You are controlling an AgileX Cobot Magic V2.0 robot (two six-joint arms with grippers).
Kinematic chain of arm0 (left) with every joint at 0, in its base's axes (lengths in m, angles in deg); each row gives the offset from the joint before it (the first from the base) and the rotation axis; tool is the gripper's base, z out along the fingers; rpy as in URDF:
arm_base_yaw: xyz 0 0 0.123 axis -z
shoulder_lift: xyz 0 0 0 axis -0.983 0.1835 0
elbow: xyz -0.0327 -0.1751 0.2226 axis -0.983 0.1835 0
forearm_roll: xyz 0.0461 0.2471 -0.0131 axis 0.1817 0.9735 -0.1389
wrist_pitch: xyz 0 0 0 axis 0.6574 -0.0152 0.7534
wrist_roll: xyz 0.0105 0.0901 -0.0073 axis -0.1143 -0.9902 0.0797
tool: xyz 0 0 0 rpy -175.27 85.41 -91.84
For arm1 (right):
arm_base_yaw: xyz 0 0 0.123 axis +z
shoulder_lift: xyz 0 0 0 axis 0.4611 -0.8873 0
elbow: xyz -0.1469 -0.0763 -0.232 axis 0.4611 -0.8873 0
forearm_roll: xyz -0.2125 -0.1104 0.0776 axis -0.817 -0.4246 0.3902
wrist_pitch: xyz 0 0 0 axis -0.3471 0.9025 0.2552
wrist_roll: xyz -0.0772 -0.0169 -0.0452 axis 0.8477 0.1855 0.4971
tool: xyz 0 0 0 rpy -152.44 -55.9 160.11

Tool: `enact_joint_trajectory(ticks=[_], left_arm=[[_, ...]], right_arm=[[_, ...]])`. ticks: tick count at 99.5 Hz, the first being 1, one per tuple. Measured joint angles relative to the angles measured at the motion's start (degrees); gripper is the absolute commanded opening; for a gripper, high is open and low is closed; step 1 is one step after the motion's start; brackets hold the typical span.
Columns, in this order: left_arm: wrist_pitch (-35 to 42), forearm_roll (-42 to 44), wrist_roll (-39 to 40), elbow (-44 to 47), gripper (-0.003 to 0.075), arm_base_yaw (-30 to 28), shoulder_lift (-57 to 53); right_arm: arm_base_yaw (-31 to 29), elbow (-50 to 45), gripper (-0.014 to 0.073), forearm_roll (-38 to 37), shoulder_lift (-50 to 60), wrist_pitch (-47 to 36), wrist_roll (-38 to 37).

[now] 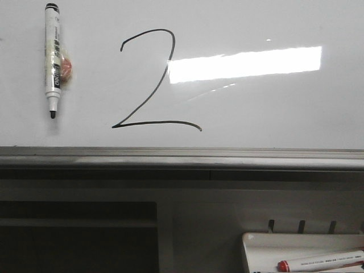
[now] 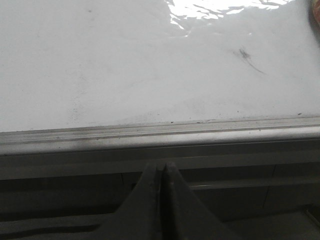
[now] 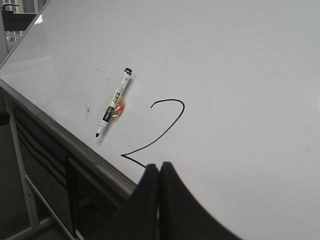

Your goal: Write number 2 on whiteboard

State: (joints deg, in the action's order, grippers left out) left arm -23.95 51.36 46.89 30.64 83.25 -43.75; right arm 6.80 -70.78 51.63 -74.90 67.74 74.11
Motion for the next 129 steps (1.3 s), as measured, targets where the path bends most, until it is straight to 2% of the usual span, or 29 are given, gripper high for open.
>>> enact_joint_trajectory(ticks=[38, 45, 57, 60, 65, 74, 86, 107, 122, 129], left_arm=[[0.00, 0.00, 0.00, 0.00, -0.0020, 0.00, 0.00], [0.00, 0.00, 0.00, 0.00, -0.0020, 0.00, 0.00], [0.00, 0.00, 0.00, 0.00, -0.0020, 0.00, 0.00], [0.00, 0.00, 0.00, 0.00, -0.0020, 0.00, 0.00], [0.00, 0.00, 0.00, 0.00, -0.0020, 0.00, 0.00], [0.00, 0.00, 0.00, 0.00, -0.0020, 0.00, 0.00], [0.00, 0.00, 0.00, 0.00, -0.0020, 0.00, 0.00], [-0.10, 0.00, 0.00, 0.00, -0.0020, 0.00, 0.00], [-0.10, 0.00, 0.00, 0.00, -0.0020, 0.00, 0.00], [-0.10, 0.00, 0.00, 0.00, -0.0020, 0.00, 0.00]], right_arm=[[0.00, 0.00, -0.0060, -0.29, 0.00, -3.50, -1.41], [0.00, 0.00, -0.0060, -6.79, 0.00, -5.73, -8.80], [-1.56, 0.00, -0.0060, -30.19, 0.00, -8.99, -32.46], [-2.52, 0.00, -0.0060, -35.15, 0.00, -9.87, -37.64], [-5.24, -0.29, -0.0060, -39.29, 0.00, -11.12, -41.95], [-10.72, -1.90, -0.0060, -42.28, 0.08, -14.51, -45.40], [-20.00, -5.15, -0.0060, -42.76, 0.49, -17.67, -46.69], [-33.02, -13.12, -0.0060, -42.88, 2.92, -18.06, -46.82], [-38.10, -19.07, -0.0060, -42.98, 7.47, -17.67, -46.89], [-38.94, -19.81, -0.0060, -42.98, 10.00, -14.67, -46.89]])
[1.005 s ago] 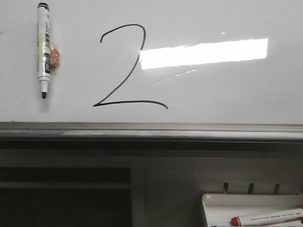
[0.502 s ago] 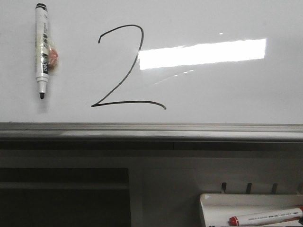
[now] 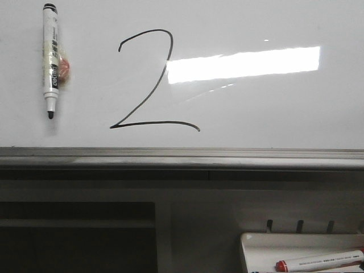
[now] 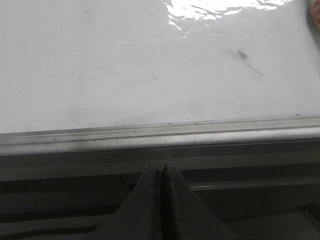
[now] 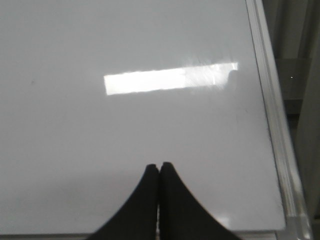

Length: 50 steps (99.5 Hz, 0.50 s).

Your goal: Write number 2 on whiteboard

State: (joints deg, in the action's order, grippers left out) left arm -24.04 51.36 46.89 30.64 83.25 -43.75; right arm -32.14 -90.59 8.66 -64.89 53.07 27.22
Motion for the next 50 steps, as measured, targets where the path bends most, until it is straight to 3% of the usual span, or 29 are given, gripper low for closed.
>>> enact_joint_trajectory(ticks=[25, 50], left_arm=[[0.00, 0.00, 0.00, 0.00, -0.0020, 0.00, 0.00], [0.00, 0.00, 0.00, 0.00, -0.0020, 0.00, 0.00]], right_arm=[[-0.23, 0.00, -0.0060, 0.00, 3.12, 19.15, 0.00], [-0.23, 0.00, -0.0060, 0.00, 3.12, 19.71, 0.19]])
